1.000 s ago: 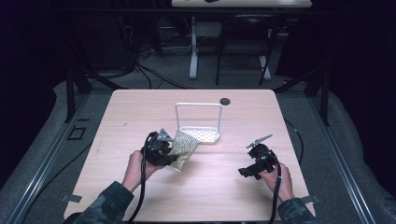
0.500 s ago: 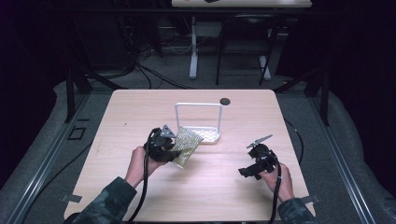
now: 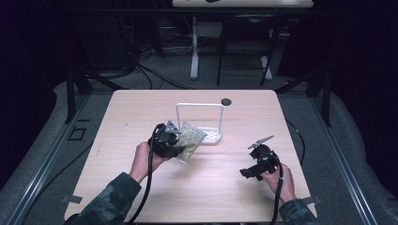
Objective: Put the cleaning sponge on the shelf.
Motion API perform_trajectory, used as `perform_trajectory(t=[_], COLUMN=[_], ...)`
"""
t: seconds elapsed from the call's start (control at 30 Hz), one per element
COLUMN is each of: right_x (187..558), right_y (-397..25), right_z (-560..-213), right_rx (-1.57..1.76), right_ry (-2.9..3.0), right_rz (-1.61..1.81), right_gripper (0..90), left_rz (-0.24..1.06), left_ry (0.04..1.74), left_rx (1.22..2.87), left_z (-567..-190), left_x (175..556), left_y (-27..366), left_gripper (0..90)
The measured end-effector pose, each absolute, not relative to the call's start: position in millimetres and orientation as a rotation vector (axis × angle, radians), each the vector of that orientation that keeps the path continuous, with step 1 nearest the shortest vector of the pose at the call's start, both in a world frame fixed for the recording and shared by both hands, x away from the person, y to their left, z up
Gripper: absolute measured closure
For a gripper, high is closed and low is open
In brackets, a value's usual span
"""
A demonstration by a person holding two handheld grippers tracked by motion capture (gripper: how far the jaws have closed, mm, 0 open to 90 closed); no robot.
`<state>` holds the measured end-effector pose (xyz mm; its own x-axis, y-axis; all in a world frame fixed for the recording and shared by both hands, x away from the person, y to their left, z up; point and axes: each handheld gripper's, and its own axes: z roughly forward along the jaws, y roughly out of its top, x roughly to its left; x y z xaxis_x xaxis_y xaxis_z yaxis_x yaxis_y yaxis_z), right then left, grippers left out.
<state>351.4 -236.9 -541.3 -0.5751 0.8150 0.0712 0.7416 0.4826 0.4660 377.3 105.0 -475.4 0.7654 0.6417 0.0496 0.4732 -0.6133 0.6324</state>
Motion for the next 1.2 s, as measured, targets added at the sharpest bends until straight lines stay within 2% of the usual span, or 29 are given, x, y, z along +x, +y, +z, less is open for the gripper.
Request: perform_trajectory(t=[1.2], right_x=[352.5], right_y=[-234.4], right_z=[-542.8], right_rx=[1.36], right_ry=[2.57], right_rz=[0.679], right_gripper=[6.0], left_rz=[0.43], left_ry=[0.836], left_rx=[2.317], left_z=[-468.9], left_x=[405.0], left_y=[77.4], left_gripper=[63.2])
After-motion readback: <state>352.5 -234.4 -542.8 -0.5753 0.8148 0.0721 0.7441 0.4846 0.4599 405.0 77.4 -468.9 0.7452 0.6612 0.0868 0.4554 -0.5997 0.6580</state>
